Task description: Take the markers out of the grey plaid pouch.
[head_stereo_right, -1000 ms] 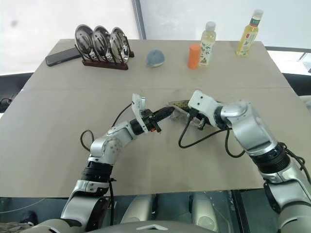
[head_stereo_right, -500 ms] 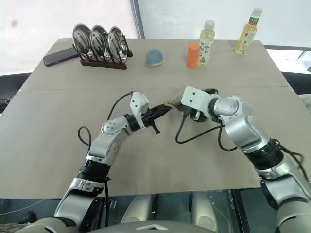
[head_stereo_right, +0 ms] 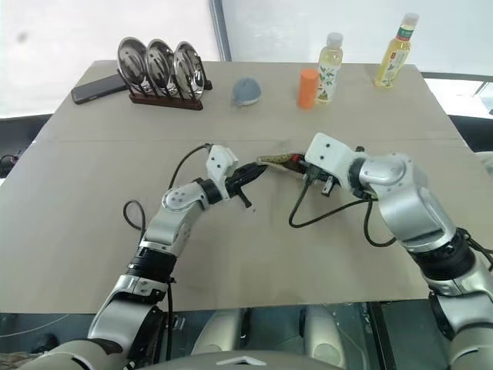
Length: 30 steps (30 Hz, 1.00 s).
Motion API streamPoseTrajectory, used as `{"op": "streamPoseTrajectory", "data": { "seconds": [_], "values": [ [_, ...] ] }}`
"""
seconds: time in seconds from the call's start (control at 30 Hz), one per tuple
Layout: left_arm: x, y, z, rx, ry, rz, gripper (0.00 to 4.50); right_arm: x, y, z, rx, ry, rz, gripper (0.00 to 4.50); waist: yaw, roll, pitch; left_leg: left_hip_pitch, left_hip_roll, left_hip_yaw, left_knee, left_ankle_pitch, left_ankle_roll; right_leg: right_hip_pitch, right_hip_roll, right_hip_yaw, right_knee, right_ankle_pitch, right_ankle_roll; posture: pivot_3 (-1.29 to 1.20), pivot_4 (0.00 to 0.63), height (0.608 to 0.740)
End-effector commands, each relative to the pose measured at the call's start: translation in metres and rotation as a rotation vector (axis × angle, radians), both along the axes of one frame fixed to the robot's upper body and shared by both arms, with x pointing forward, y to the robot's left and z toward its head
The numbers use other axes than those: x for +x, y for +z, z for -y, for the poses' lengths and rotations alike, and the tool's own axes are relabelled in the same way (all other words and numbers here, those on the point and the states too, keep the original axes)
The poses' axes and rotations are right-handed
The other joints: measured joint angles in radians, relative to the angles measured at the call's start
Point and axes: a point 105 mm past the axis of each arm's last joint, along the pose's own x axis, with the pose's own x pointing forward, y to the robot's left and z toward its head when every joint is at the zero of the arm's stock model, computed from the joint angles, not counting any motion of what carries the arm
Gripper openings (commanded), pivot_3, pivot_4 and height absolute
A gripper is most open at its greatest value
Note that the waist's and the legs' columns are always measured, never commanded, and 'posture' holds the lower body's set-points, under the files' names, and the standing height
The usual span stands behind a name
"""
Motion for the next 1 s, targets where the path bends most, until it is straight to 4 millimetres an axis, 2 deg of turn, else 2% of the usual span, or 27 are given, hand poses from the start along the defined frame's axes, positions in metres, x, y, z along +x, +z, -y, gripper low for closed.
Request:
{"op": "streamPoseTrajectory", "data": {
  "seconds": [0.03,0.13,0.2,0.27,0.33,0.47,0.53,0.63,0.73,0.83,0.97,1.0],
  "values": [
    [0.005,0.01,-0.005,-0.023,0.029,0.018,0.0,-0.011,0.028,-0.002,0.127,0.043,0.054,0.28,0.0,0.0,0.0,0.0,0.0,0.0,0.0,0.0,0.0,0.0,0.0,0.0,0.0,0.0,0.0,0.0,0.15,0.74],
    [0.005,0.008,-0.007,-0.027,0.031,0.005,0.0,-0.021,0.053,-0.003,0.353,0.043,0.034,0.27,-0.001,0.0,0.0,0.0,0.0,0.0,0.001,0.0,0.0,0.0,0.0,0.0,0.001,0.0,0.0,0.0,0.15,0.74],
    [0.005,0.007,-0.011,-0.041,0.042,-0.009,0.0,-0.025,0.073,0.008,0.5,0.005,0.044,0.27,0.0,0.0,0.0,0.0,0.001,0.0,0.001,0.0,0.0,0.001,0.001,0.0,0.001,0.0,0.0,0.0,0.15,0.74],
    [0.004,0.007,-0.014,-0.045,0.045,-0.011,0.0,-0.025,0.082,0.029,0.566,-0.076,0.061,0.27,0.005,0.0,0.0,0.0,0.0,-0.001,0.001,0.0,0.0,0.001,0.001,0.0,0.001,0.0,0.0,0.0,0.15,0.74],
    [0.002,0.007,-0.018,-0.045,0.047,-0.011,0.0,-0.02,0.081,0.055,0.554,-0.201,0.077,0.27,0.008,0.0,0.0,0.0,0.0,-0.001,0.002,0.0,0.0,0.001,0.0,0.0,0.001,0.0,0.0,0.0,0.15,0.74],
    [-0.003,0.008,-0.03,-0.044,0.061,-0.001,0.0,-0.003,0.059,0.11,0.409,-0.459,0.092,0.27,0.007,0.0,0.0,0.0,0.0,0.0,0.002,0.0,0.0,0.001,0.0,0.0,0.001,0.0,0.0,0.0,0.15,0.74],
    [-0.008,0.009,-0.037,-0.024,0.07,0.019,0.0,0.005,0.04,0.135,0.322,-0.546,0.074,0.27,0.005,0.0,0.0,0.0,0.0,0.0,0.001,0.0,0.0,0.001,0.0,0.0,0.001,0.0,0.0,0.0,0.15,0.74],
    [-0.017,0.01,-0.047,-0.003,0.067,0.042,0.0,0.018,0.001,0.17,0.181,-0.664,0.035,0.27,-0.002,0.0,0.0,0.001,0.0,0.002,0.001,0.0,0.0,0.001,0.0,0.002,0.001,0.0,0.0,0.0,0.15,0.74],
    [-0.021,0.01,-0.052,-0.001,0.077,0.05,0.0,0.025,-0.029,0.192,0.138,-0.738,-0.01,0.27,-0.004,0.001,0.0,0.002,0.001,0.004,0.001,0.0,0.0,0.001,0.0,0.003,0.001,0.0,0.0,0.0,0.15,0.74],
    [-0.024,0.008,-0.057,0.001,0.101,0.047,0.0,0.028,-0.048,0.202,0.158,-0.78,-0.057,0.27,-0.003,0.001,0.0,0.002,0.001,0.003,0.001,0.0,0.0,0.001,0.0,0.003,0.001,0.0,0.0,0.0,0.15,0.74],
    [-0.029,0.005,-0.064,0.003,0.138,0.038,0.0,0.028,-0.061,0.188,0.228,-0.759,-0.14,0.27,-0.003,0.0,0.0,0.002,0.001,0.003,0.001,0.0,0.0,0.002,0.001,0.003,0.001,0.0,0.0,0.0,0.15,0.74],
    [-0.03,0.005,-0.065,0.0,0.143,0.035,0.0,0.027,-0.063,0.185,0.235,-0.75,-0.157,0.77,-0.003,0.0,0.0,0.002,0.001,0.003,0.002,0.0,0.0,0.002,0.001,0.003,0.001,0.0,0.0,0.0,0.15,0.74]
  ]
}}
